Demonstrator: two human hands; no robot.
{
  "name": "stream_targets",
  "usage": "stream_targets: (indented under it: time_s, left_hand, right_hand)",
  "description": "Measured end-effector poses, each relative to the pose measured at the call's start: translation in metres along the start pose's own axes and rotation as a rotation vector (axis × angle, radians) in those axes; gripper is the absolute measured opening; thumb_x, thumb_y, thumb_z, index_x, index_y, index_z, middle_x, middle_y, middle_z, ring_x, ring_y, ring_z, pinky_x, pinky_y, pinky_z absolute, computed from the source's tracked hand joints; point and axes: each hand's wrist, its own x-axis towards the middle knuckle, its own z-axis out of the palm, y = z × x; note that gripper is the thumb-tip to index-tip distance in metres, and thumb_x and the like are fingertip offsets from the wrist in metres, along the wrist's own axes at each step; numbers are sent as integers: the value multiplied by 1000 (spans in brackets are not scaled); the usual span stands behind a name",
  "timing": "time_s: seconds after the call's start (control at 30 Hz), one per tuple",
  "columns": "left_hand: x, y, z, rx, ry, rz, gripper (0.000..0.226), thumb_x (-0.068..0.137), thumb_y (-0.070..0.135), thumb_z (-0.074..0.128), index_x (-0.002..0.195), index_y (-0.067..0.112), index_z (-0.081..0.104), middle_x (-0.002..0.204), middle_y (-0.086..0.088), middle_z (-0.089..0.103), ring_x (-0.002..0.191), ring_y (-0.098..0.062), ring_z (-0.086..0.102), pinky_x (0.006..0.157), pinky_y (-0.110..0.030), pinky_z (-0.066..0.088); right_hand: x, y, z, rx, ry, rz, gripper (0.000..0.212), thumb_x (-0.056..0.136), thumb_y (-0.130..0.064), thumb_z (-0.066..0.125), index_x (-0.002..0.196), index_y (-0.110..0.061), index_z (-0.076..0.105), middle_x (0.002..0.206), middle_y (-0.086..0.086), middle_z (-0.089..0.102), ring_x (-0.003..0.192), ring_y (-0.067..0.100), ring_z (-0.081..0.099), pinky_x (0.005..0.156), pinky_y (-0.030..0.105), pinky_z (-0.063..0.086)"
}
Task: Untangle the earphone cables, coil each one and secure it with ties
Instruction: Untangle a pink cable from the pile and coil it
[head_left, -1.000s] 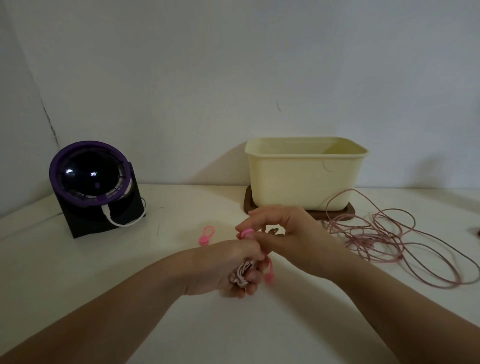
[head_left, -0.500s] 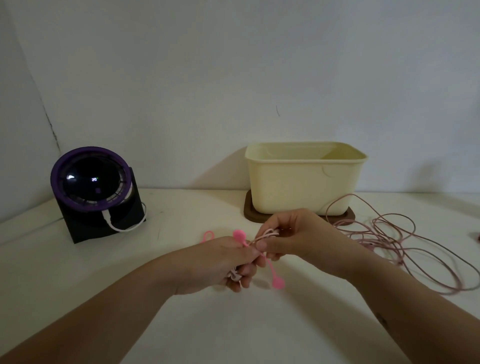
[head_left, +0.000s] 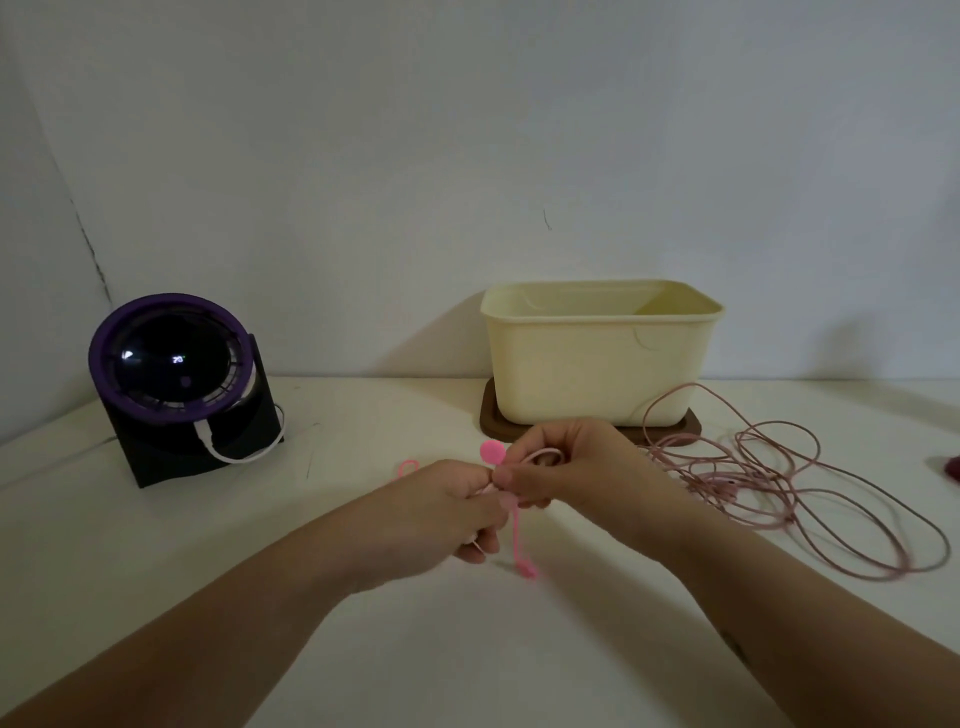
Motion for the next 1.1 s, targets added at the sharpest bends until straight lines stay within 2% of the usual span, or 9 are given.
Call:
stream_targets:
  time_s: [0.1,0.17,0.27,0.43,0.7,0.77,0.87,0.97,1.1]
  left_hand:
    - [-3,7,-4,-348,-102,-58,17,88,24,55,76,12,54,71,0,54,64,-9,53,69,-25,50]
    - [-2,8,-4,-463,-83,-59,25,89,34,55,80,11,58,70,0,55,64,-12,53,71,-27,51]
    - [2,3,0,-465,38,-13,39,90,42,45,82,7,61,69,-1,56,63,-11,53,73,-26,50]
    - [4,0,4,-647,95,-22,35,87,35,53,89,3,66,69,-4,60,63,-11,58,76,-31,51]
    - [2,3,7,-682,215,4,27,77,29,63,85,3,65,65,-3,63,59,-11,60,70,-25,54]
    - [3,2,7,-716,229,24,39,62,33,66,85,2,62,65,-3,62,59,-11,60,68,-25,54]
    - [5,0,5,-741,253,93,24,69,31,67,72,7,63,67,-5,61,60,-10,58,69,-26,52]
    - [8,-1,1,-736,290,146,23,74,31,66,66,9,62,67,-5,60,60,-11,57,68,-25,52]
    - [6,2,-1,-705,236,205,23,73,31,64,66,9,62,61,-5,58,58,-13,56,64,-24,53]
  right_hand:
    - [0,-3,-1,-19,58,-3,10,76,-10,76,80,-3,70,73,12,67,60,9,54,58,18,45]
    - [-1,-5,0,-16,82,-22,9,75,-10,76,77,-5,69,70,10,66,58,9,53,57,18,45]
    - [-1,-6,1,-58,121,-61,9,75,-10,77,73,-8,68,65,5,67,56,5,57,57,16,47]
    - [-1,-8,1,-114,146,-128,11,72,-8,79,72,-10,69,72,8,72,65,13,66,68,27,55]
    - [-5,-9,9,-322,253,-279,20,71,-10,80,69,-23,64,72,-9,65,64,0,60,60,9,46]
    - [-5,-9,11,-325,278,-302,19,71,-11,81,73,-22,65,74,-6,66,65,1,60,60,10,47]
    - [-3,-5,12,-210,302,-271,34,69,-13,82,95,-23,63,84,-4,64,69,3,61,65,16,51]
    - [2,7,7,-44,146,-144,62,68,-17,83,119,-27,50,105,-2,63,91,14,66,85,32,55]
    - [4,19,3,142,-206,-13,22,82,-12,68,103,-10,63,92,4,68,84,15,64,94,38,48]
